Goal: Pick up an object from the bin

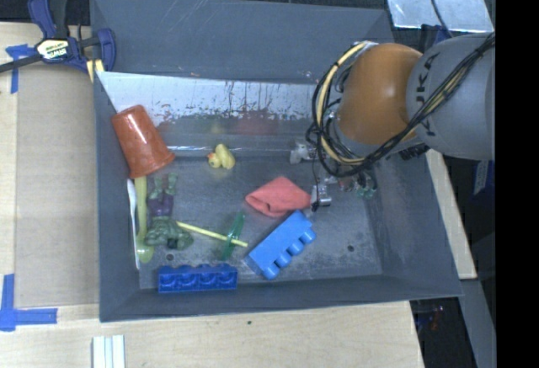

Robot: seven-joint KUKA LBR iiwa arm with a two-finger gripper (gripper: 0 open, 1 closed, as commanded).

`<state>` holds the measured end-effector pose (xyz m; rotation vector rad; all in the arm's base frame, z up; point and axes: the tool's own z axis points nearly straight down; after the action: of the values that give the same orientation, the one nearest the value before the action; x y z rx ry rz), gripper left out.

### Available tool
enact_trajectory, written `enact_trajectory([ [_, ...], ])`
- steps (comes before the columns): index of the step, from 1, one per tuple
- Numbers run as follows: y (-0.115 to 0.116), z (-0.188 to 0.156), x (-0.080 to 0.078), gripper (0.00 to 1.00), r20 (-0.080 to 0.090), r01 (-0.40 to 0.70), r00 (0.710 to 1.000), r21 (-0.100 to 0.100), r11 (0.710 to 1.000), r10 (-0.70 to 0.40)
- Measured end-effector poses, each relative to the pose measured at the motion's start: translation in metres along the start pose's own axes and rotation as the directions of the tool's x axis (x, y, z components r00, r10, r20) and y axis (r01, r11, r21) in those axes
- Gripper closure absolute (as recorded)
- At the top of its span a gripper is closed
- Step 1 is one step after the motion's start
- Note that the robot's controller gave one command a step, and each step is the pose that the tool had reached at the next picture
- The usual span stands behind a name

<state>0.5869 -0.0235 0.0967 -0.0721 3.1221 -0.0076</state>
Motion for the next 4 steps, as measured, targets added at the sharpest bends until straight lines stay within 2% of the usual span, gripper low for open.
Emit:
enact_trajectory([
  [1, -0.002, 0.021, -0.012, 0.00, -0.007, 0.145, 0.989, -0.003, 0.989, -0.145],
  [2, 0.026, 0.022, 0.010, 0.00, -0.003, -0.060, 0.998, -0.002, 0.998, 0.060],
  [3, 0.038, 0.024, 0.010, 1.00, 0.003, -0.054, 0.999, 0.000, 0.999, 0.054],
  [4, 0.038, 0.024, 0.010, 1.00, 0.003, -0.054, 0.999, 0.000, 0.999, 0.054],
])
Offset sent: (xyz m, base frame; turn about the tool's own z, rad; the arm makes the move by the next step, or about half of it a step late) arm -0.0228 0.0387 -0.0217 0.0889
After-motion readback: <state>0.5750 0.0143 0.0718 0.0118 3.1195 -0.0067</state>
